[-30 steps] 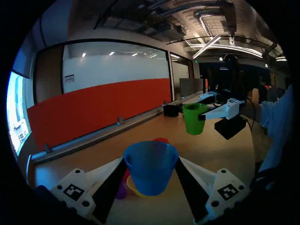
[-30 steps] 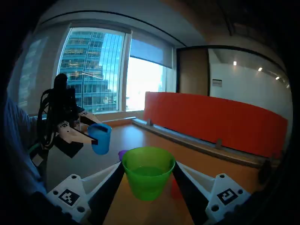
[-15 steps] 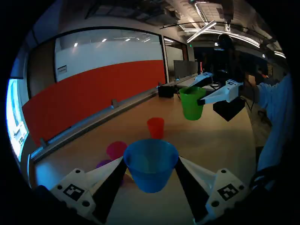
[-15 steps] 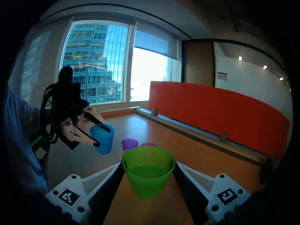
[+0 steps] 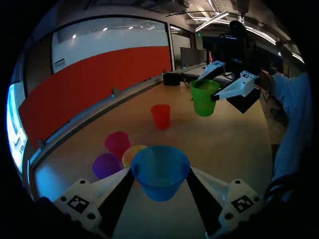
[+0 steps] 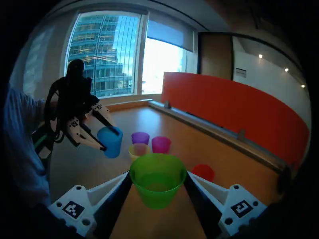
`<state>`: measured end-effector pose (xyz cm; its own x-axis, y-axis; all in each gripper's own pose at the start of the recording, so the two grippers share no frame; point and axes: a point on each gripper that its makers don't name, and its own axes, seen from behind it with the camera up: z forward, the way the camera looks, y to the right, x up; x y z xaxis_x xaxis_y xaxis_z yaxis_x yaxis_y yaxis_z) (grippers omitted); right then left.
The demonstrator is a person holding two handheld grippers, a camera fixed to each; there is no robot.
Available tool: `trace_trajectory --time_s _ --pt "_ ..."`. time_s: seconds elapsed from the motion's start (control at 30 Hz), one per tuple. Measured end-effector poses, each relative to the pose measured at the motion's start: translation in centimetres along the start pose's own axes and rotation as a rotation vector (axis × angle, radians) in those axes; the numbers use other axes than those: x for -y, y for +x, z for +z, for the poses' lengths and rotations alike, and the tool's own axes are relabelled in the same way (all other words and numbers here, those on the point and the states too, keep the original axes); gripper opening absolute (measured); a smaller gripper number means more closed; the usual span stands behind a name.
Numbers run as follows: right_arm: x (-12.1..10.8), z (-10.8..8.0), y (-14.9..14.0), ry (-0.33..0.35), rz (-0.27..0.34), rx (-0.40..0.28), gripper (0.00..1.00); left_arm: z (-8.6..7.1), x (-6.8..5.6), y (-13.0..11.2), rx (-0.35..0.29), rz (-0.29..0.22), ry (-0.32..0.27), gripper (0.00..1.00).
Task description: Pour water
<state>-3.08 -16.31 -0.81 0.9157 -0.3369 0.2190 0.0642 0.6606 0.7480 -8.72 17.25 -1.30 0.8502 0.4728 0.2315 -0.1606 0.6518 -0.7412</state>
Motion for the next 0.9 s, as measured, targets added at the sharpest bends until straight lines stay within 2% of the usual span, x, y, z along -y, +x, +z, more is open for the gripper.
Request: trace_trajectory --time_s 0.4,0.9 --pt "0.5 1.3 -2.2 0.016 -0.015 0.068 0.92 1.5 -0.3 -3.1 0.075 -0.012 -0.020 0.87" --pt "0.9 2.2 -4.3 0.019 -0.005 0.116 0.92 2.8 -0.3 -5.6 0.105 -0.045 -0.029 0.87"
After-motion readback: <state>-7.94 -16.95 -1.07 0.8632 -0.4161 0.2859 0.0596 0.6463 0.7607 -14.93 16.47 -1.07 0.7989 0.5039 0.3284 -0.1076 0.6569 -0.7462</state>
